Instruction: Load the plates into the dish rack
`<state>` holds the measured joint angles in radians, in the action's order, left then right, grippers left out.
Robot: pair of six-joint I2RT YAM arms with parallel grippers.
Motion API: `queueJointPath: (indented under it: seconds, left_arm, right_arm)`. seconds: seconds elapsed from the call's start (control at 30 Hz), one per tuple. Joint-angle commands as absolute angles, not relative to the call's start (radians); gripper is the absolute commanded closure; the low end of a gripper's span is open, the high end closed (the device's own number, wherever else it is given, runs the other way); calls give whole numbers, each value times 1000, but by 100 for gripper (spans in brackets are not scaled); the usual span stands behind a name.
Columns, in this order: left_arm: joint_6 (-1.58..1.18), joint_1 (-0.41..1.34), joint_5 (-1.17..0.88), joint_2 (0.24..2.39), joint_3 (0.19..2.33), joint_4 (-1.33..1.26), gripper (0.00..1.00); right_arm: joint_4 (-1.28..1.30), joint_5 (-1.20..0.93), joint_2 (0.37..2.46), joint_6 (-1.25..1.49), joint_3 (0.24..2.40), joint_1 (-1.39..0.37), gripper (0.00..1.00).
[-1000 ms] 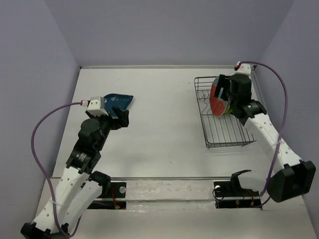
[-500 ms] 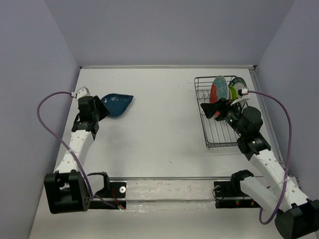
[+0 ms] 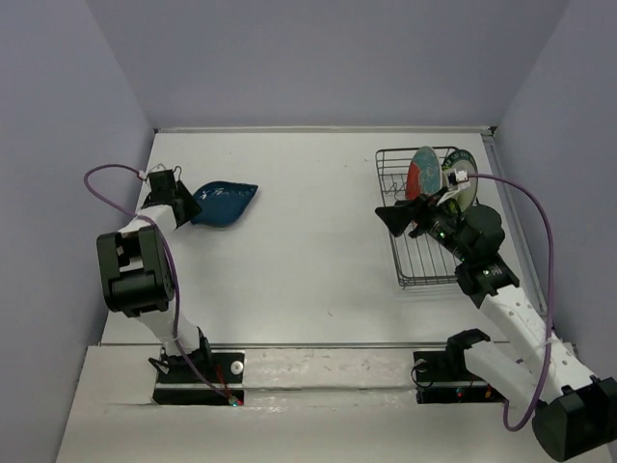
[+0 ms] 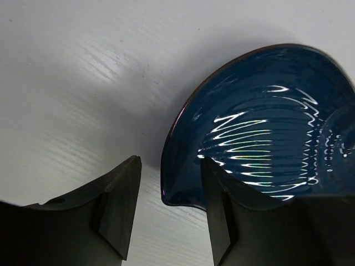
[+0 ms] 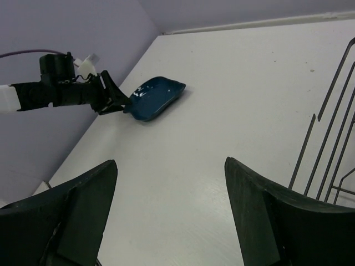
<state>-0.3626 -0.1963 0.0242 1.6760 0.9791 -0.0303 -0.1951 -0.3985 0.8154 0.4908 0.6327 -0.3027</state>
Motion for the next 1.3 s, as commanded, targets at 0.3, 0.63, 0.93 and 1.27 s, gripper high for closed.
queueJointPath:
  seconds: [0.3,0.63,0.93,1.27]
  left_arm:
    - [-368,-235,-170,1790,1008,-109,94]
    - [-754,-195,-290,1482,665,-345,94]
    - [-969,-104,-218,1057,310,-548,94]
    - [-1031,-80,-236,833,140,-630,94]
  right_arm:
    - [-229,-454,978,443,731,-451,17]
    - [-218,-75,1311,599,899,-802,13]
    - [-341,-26,1620,819,1023,-836,9]
    - [-406,-70,1922,957,1130,-854,8]
